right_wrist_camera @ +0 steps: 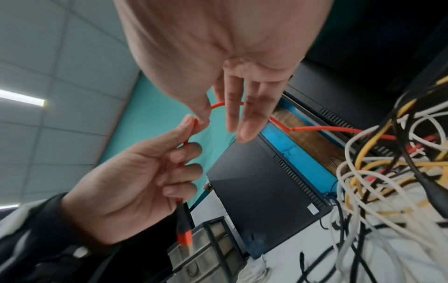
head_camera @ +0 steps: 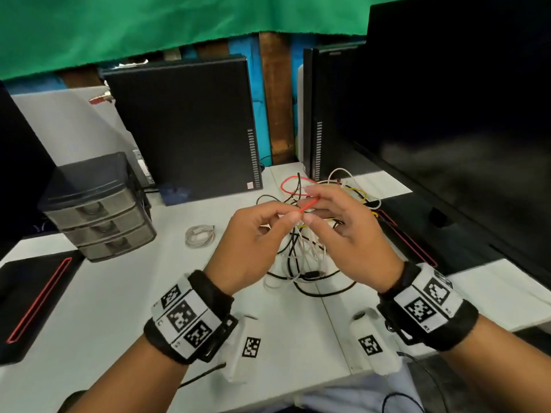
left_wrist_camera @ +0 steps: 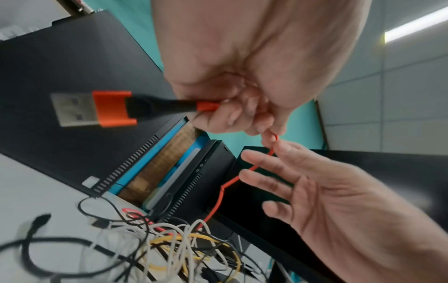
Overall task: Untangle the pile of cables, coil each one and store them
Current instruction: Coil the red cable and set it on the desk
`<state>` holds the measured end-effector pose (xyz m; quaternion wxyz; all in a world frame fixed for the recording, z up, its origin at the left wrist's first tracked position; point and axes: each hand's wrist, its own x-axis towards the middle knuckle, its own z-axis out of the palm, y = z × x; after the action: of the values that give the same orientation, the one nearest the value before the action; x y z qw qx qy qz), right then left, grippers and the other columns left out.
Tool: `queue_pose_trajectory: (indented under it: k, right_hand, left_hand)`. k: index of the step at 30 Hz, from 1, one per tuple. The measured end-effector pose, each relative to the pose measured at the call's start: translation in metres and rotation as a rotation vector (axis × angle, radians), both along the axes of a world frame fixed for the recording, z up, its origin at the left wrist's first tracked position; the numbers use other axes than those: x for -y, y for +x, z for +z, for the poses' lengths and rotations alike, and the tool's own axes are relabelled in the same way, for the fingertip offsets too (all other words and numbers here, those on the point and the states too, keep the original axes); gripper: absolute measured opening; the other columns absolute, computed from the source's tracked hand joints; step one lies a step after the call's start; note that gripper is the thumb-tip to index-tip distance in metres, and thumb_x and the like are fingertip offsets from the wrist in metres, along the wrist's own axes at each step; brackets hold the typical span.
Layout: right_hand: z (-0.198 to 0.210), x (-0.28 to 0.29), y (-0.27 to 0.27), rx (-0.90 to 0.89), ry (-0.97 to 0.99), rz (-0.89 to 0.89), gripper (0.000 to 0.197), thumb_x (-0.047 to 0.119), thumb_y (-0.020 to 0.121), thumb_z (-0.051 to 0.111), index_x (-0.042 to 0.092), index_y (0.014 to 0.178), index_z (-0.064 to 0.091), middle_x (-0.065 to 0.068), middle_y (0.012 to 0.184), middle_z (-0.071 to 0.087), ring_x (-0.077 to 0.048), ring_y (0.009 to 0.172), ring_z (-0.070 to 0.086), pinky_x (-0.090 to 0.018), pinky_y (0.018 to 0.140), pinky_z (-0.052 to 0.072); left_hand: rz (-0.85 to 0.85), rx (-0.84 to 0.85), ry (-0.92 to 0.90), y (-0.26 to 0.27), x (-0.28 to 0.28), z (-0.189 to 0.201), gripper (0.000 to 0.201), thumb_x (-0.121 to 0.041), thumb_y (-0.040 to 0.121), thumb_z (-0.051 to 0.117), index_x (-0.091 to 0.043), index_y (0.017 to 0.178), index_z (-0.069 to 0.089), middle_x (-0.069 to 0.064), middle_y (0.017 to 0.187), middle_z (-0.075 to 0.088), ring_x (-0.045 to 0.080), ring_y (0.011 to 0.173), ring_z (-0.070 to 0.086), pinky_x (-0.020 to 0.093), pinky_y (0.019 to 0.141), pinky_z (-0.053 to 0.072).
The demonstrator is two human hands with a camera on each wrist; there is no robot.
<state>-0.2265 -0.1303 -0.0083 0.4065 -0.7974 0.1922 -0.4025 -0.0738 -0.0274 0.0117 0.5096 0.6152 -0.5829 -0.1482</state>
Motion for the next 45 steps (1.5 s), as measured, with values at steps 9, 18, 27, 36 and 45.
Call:
queue_pose_trajectory:
  k: [9,18,27,36,45]
  right_hand:
    - [-0.012,0.04,-0.006,-0.077,-0.262,-0.354,0.017,0.027,0.095,0.066,0.019,0.104,0.078,0.008,0.088,0.065,-0.013,0.088,0.06,-0.039,0.079,0.054]
    - [-0.027,-0.009,0.008,-0.425,-0.449,0.196,0.031,0.031,0.104,0.045,0.02,0.119,0.07,0.006,0.1,0.073,-0.011,0.089,0.064,-0.029,0.083,0.052]
    - [0.026,-0.016,-0.009,-0.336,-0.47,0.18,0.021,0.03,0.101,0.05,0.022,0.097,0.068,0.02,0.072,0.057,0.0,0.069,0.054,-0.026,0.065,0.045]
    - [0.015,0.002,-0.004,-0.022,-0.109,0.143,0.028,0.026,0.103,0.049,0.038,0.116,0.071,0.01,0.07,0.058,-0.007,0.064,0.047,-0.035,0.063,0.044]
    - [-0.005,-0.027,0.003,-0.463,-0.368,0.21,0.031,0.038,0.104,0.038,0.027,0.117,0.064,0.011,0.058,0.044,-0.012,0.058,0.042,-0.035,0.06,0.042]
  left_hand:
    - [-0.206,-0.63,0.209,0.004,-0.029,0.041,0.034,-0.047,0.093,0.048,-0.021,0.072,0.051,-0.006,0.058,0.024,0.009,0.047,0.019,0.023,0.045,0.017]
    - [-0.157,-1.015,-0.136,0.012,-0.02,0.043,0.032,-0.032,0.106,0.035,-0.014,0.088,0.054,0.007,0.113,0.075,0.018,0.114,0.068,0.032,0.099,0.054]
    - [0.021,0.046,0.075,0.014,-0.007,-0.015,0.03,-0.021,0.108,0.04,-0.018,0.09,0.064,-0.001,0.066,0.066,0.015,0.069,0.066,0.037,0.076,0.054]
    - [-0.317,-0.723,-0.018,-0.019,-0.018,0.017,0.036,-0.037,0.099,0.044,-0.01,0.101,0.069,-0.005,0.058,0.047,0.01,0.053,0.049,0.031,0.085,0.053]
    - [-0.158,-0.775,-0.147,0.001,-0.014,0.018,0.038,-0.021,0.099,0.045,-0.002,0.129,0.056,-0.001,0.081,0.067,0.016,0.095,0.071,0.022,0.083,0.053]
